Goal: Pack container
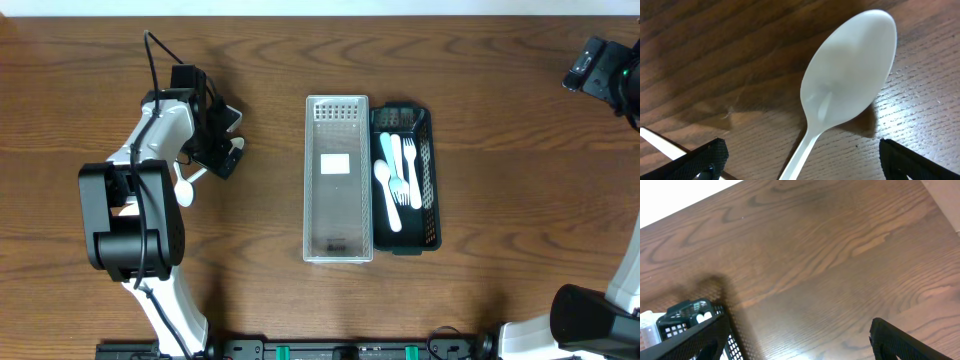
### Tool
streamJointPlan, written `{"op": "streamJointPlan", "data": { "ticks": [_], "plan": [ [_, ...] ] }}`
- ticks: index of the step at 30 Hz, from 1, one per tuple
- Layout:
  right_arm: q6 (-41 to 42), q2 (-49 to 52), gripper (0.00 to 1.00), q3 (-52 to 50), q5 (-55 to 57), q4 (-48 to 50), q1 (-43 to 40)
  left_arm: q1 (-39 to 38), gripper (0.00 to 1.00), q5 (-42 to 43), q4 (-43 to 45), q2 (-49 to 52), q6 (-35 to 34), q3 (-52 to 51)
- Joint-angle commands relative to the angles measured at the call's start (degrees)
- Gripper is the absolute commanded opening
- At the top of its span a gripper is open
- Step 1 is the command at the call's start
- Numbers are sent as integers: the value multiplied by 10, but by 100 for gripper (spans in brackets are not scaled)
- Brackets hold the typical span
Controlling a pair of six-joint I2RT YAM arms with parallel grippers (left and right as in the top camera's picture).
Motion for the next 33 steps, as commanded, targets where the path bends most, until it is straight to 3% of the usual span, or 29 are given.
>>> {"op": "streamJointPlan", "data": {
  "ticks": [1, 7, 19, 25, 28, 32, 33],
  "plan": [
    [11, 2, 93, -1, 6, -2, -7, 3, 99, 8, -3, 5, 17, -2],
    [11, 2, 93, -1, 6, -7, -7, 10, 99, 60, -4, 17, 16, -2],
    [11, 2, 93, -1, 6, -19, -7, 10, 100, 60, -19, 30, 16, -2],
    [11, 2, 93, -1, 6, -19, -7, 10, 95, 60, -18, 30, 16, -2],
    [11, 2, 93, -1, 6, -20, -7, 10, 84, 59, -17, 30, 16, -2],
    [11, 2, 93, -1, 6, -19, -7, 10, 50, 59, -16, 30, 16, -2],
    [11, 2, 93, -1, 6, -19, -7, 10, 45, 59, -16, 30, 16, -2]
  ]
}}
